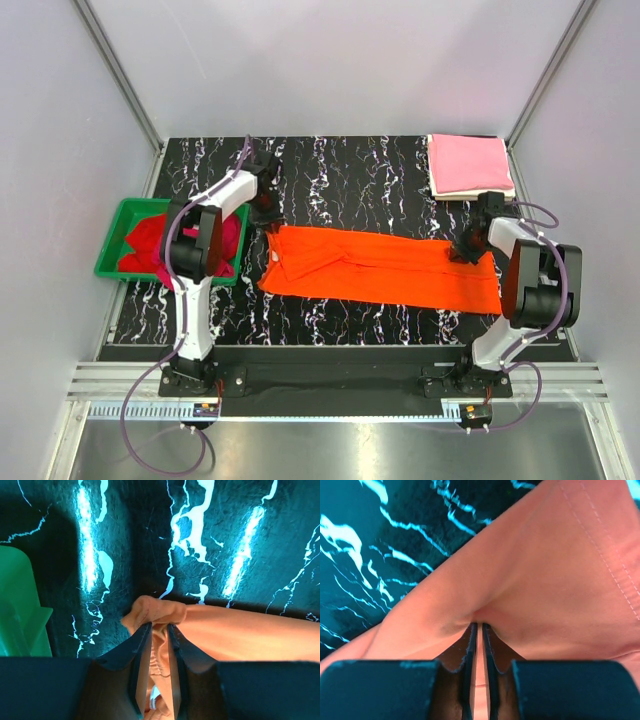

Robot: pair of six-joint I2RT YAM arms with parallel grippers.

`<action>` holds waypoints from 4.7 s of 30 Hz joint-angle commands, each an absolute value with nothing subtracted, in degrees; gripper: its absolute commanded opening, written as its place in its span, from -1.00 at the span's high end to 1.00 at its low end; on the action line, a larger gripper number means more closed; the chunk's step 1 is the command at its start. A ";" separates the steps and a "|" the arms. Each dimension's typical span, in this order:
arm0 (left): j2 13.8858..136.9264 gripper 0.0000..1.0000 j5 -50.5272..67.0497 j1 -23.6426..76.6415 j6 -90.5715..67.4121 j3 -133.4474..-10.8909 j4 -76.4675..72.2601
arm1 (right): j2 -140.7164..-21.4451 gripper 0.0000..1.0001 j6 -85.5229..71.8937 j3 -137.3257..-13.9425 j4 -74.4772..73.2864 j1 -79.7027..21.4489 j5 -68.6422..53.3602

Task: Fold and stack the t-shirts
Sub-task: Fold the tshirt

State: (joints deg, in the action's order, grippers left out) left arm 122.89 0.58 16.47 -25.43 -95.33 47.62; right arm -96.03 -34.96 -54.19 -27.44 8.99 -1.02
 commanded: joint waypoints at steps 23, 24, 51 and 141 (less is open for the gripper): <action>108.72 0.40 7.91 25.29 -22.94 -90.72 45.88 | -80.42 0.47 -32.17 -55.72 -27.95 10.99 -11.24; 108.81 0.42 7.48 26.27 -23.20 -90.36 45.79 | -80.07 0.47 -31.91 -55.90 -27.95 10.99 -12.56; 132.80 0.47 -4.23 23.65 -27.25 -104.23 45.26 | -65.04 0.48 -31.28 -47.99 -22.33 10.90 -10.74; 121.02 0.69 17.05 45.96 -36.56 -101.25 22.85 | -50.81 0.52 -31.99 -52.47 -35.42 10.90 -13.71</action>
